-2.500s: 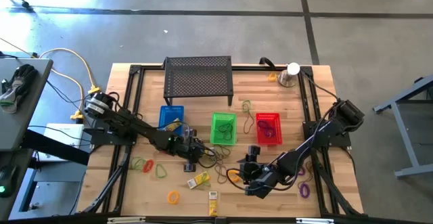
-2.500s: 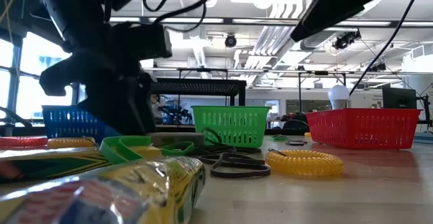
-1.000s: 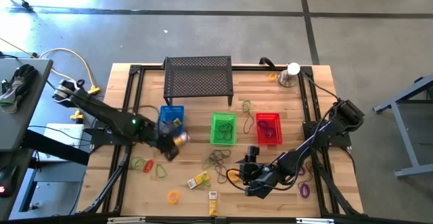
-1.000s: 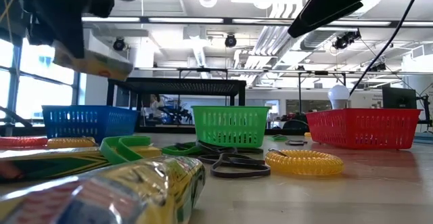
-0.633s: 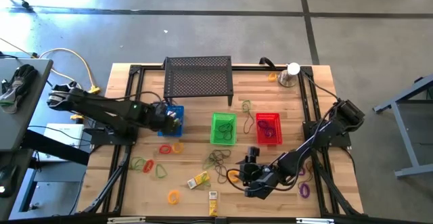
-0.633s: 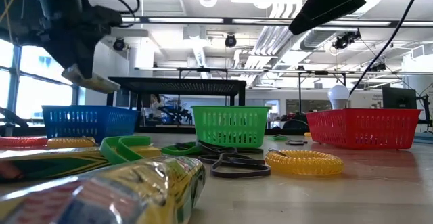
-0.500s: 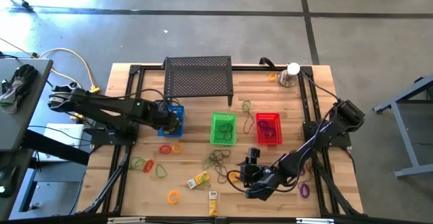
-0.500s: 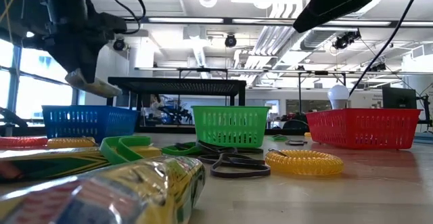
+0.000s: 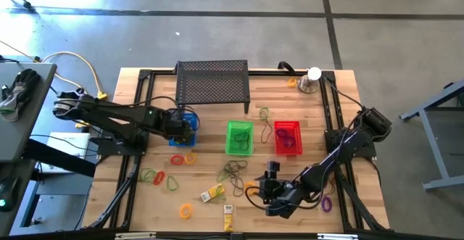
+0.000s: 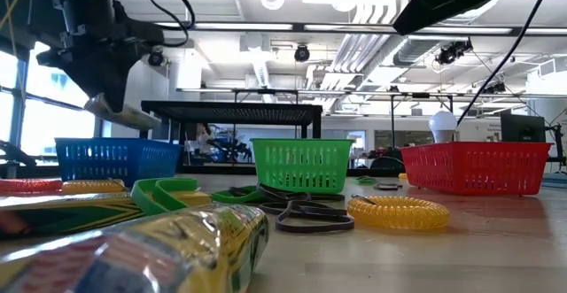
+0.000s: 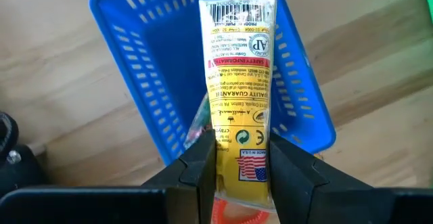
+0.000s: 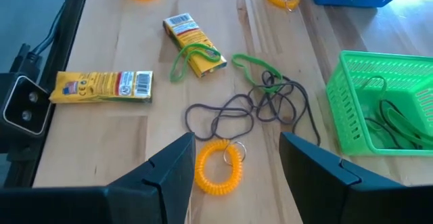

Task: Pick & Place Office Desk Supplies
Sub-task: Put the crayon box into the blue bin, then put the orange spring keychain into the red bin

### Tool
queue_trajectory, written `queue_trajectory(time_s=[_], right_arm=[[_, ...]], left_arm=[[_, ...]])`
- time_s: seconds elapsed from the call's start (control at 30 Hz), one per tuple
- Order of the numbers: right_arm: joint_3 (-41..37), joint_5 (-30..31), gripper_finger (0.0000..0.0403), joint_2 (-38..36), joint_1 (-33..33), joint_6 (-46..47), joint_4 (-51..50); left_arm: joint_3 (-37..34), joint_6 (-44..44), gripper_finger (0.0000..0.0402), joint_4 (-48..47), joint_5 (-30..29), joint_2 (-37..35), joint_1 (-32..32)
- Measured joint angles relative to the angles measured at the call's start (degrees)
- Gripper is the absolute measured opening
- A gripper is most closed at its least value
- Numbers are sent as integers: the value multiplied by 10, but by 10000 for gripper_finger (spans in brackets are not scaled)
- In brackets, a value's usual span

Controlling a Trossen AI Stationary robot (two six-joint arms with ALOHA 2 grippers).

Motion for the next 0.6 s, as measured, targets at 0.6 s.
queue_trajectory(time_s=[0.6], right_arm=[[0,2,203,0,0,0,5]], left_arm=[[9,36,193,3,-9,-6,0]])
